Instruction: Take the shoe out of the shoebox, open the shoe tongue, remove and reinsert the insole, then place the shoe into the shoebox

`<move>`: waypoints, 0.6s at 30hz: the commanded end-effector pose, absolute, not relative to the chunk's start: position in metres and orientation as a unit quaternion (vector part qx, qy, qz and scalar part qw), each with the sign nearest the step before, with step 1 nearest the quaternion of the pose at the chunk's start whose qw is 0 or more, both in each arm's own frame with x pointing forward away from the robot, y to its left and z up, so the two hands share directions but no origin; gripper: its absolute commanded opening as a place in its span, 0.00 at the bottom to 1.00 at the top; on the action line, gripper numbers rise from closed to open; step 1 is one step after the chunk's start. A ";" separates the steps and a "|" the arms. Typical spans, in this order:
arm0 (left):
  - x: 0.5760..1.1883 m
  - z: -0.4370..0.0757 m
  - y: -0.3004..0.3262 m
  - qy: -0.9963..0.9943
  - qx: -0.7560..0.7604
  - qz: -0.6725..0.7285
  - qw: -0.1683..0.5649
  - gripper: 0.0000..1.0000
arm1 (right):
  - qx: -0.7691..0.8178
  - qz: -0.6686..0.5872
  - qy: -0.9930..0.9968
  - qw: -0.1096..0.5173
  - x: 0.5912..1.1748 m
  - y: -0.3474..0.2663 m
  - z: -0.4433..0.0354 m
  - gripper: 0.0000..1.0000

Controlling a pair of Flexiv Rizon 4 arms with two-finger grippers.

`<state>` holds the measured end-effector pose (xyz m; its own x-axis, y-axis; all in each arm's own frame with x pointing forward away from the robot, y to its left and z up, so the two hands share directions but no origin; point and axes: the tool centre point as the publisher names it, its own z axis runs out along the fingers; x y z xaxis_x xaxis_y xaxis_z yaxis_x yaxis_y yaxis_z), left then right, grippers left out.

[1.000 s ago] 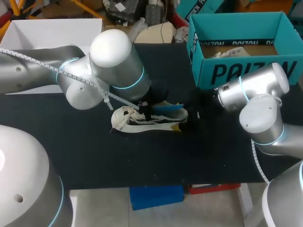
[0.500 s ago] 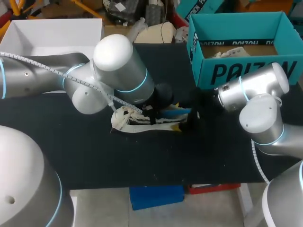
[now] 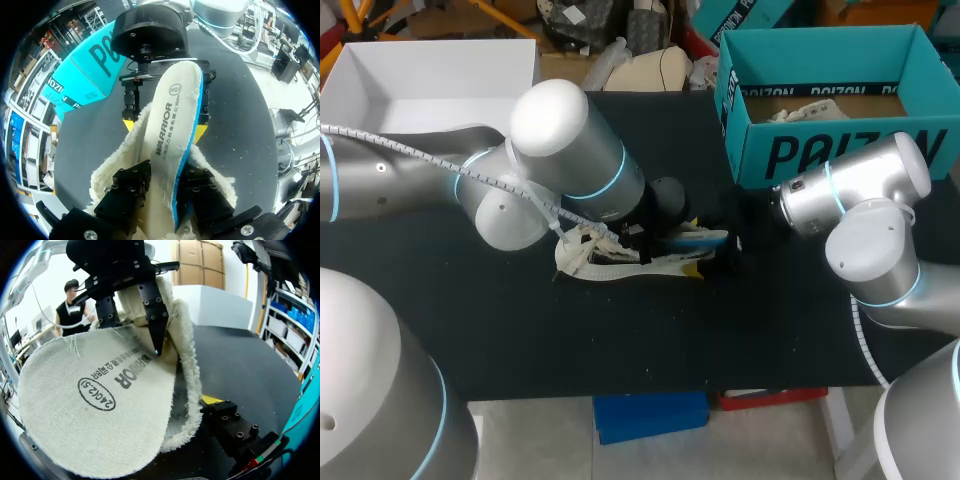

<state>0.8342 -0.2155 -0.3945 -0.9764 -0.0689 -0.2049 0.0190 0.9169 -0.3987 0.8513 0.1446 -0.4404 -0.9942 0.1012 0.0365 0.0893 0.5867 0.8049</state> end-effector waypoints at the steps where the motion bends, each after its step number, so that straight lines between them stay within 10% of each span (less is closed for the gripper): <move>1: 0.834 -0.399 -0.227 0.971 -0.004 -0.205 0.121 0.33 | 0.054 0.451 0.891 0.006 0.852 0.145 -0.444 0.00; 13: 0.835 -0.389 -0.261 0.965 0.047 -0.218 0.139 0.32 | 0.054 0.451 0.891 0.006 0.852 0.145 -0.444 0.00; 18: 0.835 -0.387 -0.265 0.965 0.056 -0.215 0.142 0.13 | 0.054 0.451 0.891 0.006 0.852 0.145 -0.444 0.00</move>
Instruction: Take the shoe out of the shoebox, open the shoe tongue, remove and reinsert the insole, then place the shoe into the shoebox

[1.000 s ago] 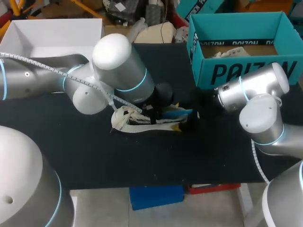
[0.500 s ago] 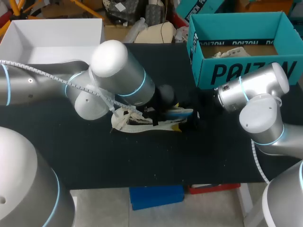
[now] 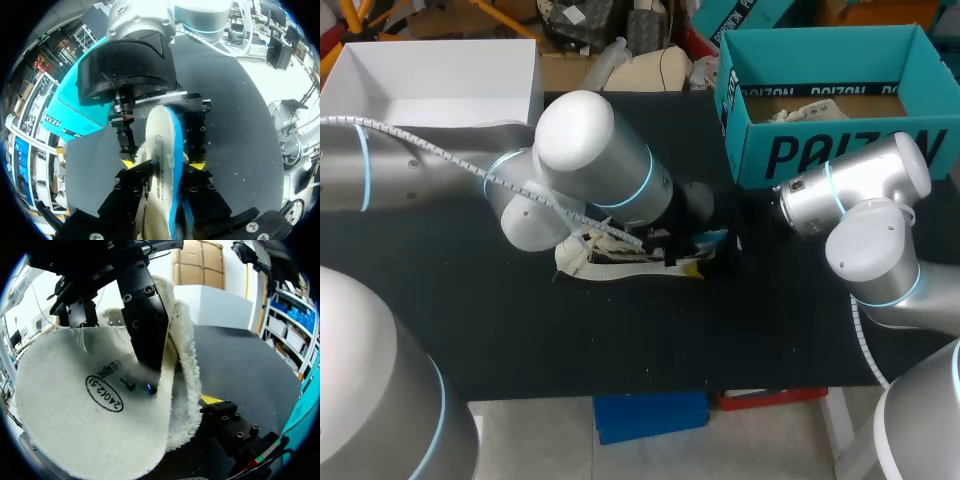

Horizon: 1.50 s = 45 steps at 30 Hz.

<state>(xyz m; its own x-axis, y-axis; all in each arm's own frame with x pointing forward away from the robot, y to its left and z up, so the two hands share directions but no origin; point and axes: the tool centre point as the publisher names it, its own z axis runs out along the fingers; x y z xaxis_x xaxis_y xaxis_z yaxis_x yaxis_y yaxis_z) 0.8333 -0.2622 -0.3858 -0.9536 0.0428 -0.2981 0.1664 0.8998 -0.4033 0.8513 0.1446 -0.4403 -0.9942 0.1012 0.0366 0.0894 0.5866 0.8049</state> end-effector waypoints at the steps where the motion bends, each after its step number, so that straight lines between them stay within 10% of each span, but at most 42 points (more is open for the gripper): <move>1: 0.835 -0.387 -0.266 0.965 0.057 -0.215 0.141 0.02 | 0.054 0.451 0.891 0.006 0.852 0.145 -0.444 0.00; 45: 0.733 -0.139 -0.236 0.830 -0.057 -0.555 0.023 0.00 | 0.054 0.451 0.891 0.006 0.852 0.145 -0.444 0.00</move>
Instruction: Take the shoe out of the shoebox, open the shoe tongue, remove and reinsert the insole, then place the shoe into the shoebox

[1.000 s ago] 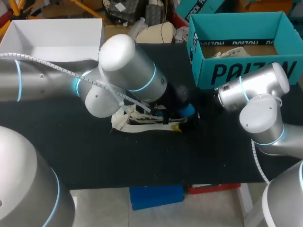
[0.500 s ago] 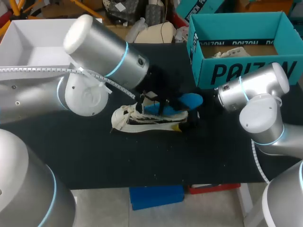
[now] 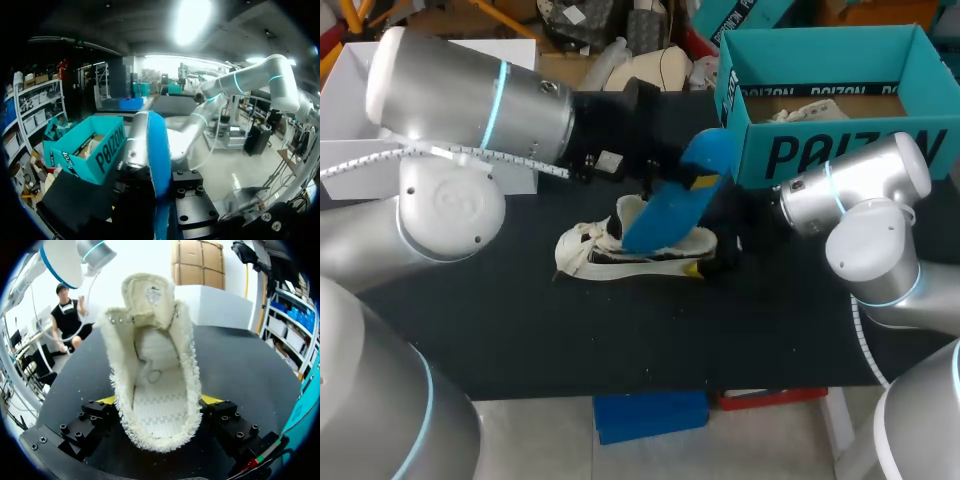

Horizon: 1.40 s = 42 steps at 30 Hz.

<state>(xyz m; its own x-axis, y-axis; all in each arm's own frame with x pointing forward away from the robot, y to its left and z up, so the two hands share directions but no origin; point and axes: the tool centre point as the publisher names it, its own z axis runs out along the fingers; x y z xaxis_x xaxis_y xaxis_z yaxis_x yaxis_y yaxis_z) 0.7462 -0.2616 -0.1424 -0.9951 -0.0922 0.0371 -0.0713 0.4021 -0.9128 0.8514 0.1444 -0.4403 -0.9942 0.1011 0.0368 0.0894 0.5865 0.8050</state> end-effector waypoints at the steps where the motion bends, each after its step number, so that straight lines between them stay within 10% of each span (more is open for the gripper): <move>1: 0.733 -0.139 -0.236 0.830 -0.057 -0.555 0.023 0.00 | 0.054 0.451 0.891 0.006 0.852 0.145 -0.444 0.00; 42: 0.692 -0.021 -0.209 0.693 -0.192 -0.675 -0.167 0.00 | 0.054 0.451 0.891 0.006 0.852 0.145 -0.444 0.00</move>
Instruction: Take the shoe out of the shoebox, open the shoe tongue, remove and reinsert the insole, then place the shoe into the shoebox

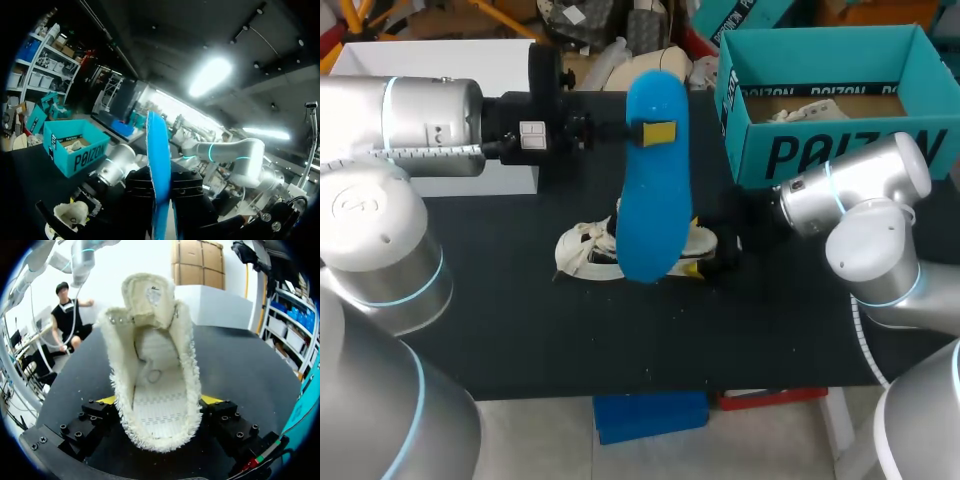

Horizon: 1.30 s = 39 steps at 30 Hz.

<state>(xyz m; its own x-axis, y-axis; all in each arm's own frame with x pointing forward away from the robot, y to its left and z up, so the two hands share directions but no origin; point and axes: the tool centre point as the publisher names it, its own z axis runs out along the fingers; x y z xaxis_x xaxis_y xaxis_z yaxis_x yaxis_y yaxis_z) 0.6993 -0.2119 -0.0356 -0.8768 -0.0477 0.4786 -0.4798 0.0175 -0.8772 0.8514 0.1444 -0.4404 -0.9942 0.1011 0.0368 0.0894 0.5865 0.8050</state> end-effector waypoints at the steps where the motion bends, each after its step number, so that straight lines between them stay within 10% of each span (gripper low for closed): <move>1: 0.689 -0.015 -0.209 -0.691 0.191 0.677 0.168 0.00 | 0.054 0.451 0.891 0.006 0.852 0.145 -0.444 0.00; 23: 0.642 0.048 -0.210 -0.662 0.185 0.697 0.205 0.00 | 0.054 0.451 0.891 0.006 0.852 0.145 -0.444 0.00; 24: 0.642 0.048 -0.210 -0.662 0.185 0.697 0.205 0.00 | 0.054 0.451 0.891 0.006 0.852 0.145 -0.444 0.09; 25: 0.642 0.048 -0.210 -0.662 0.185 0.697 0.205 0.00 | 0.050 0.444 0.895 0.007 0.853 0.143 -0.443 0.42; 26: 0.642 0.048 -0.210 -0.662 0.185 0.697 0.205 0.00 | 0.048 0.436 0.899 0.006 0.853 0.142 -0.441 0.99; 39: 0.642 0.048 -0.210 -0.662 0.185 0.697 0.205 0.00 | 0.035 0.316 0.947 0.036 0.858 0.106 -0.397 1.00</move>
<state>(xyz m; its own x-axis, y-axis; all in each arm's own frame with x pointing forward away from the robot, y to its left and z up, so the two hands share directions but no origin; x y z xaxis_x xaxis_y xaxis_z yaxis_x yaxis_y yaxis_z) 0.6430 -0.2092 0.0483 -0.8476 0.0449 0.5287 -0.5304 -0.0400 -0.8468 0.8634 0.1192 -0.4194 -0.9950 0.0895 -0.0437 0.0333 0.7122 0.7012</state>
